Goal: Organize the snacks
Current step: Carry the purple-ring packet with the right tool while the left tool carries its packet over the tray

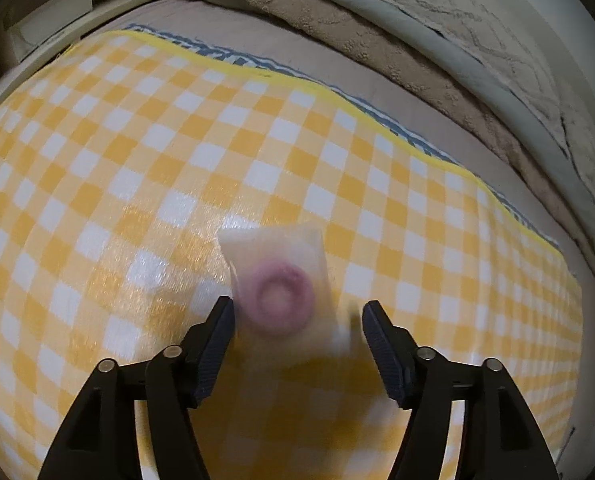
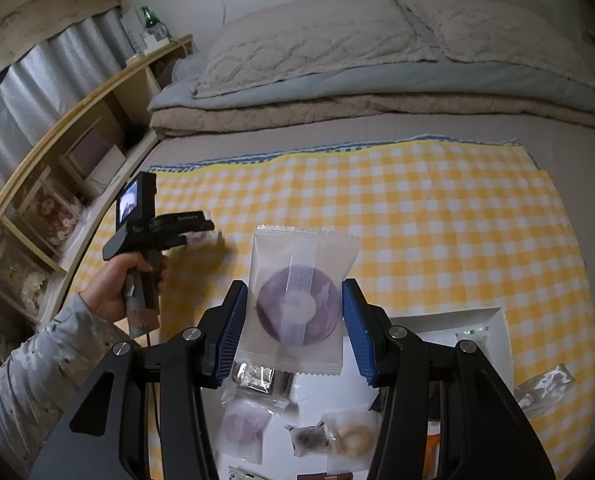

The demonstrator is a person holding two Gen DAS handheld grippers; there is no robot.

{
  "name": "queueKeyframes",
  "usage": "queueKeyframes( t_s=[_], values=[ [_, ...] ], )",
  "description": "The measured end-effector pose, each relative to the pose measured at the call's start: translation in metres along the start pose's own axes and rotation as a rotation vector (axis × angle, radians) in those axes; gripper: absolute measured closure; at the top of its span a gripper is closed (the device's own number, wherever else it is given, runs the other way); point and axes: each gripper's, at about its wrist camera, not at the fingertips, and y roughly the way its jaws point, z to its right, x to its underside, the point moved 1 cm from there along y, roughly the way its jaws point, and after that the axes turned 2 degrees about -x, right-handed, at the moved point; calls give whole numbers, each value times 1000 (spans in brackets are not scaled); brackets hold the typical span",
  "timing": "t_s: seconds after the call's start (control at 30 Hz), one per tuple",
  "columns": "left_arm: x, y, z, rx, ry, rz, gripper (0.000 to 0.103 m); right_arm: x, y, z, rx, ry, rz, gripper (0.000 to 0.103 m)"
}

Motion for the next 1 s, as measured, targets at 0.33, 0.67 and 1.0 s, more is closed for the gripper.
queueKeyframes(
  t_s=[0.33, 0.67, 1.0],
  values=[
    [9, 4, 26, -99, 103, 19, 75, 4, 8, 17, 30, 39, -23, 54],
    [24, -59, 22, -18, 189, 74, 95, 15, 18, 23, 33, 57, -57, 54],
    [53, -120, 15, 33, 244, 94, 96, 22, 7, 15, 39, 37, -54, 54]
  ],
)
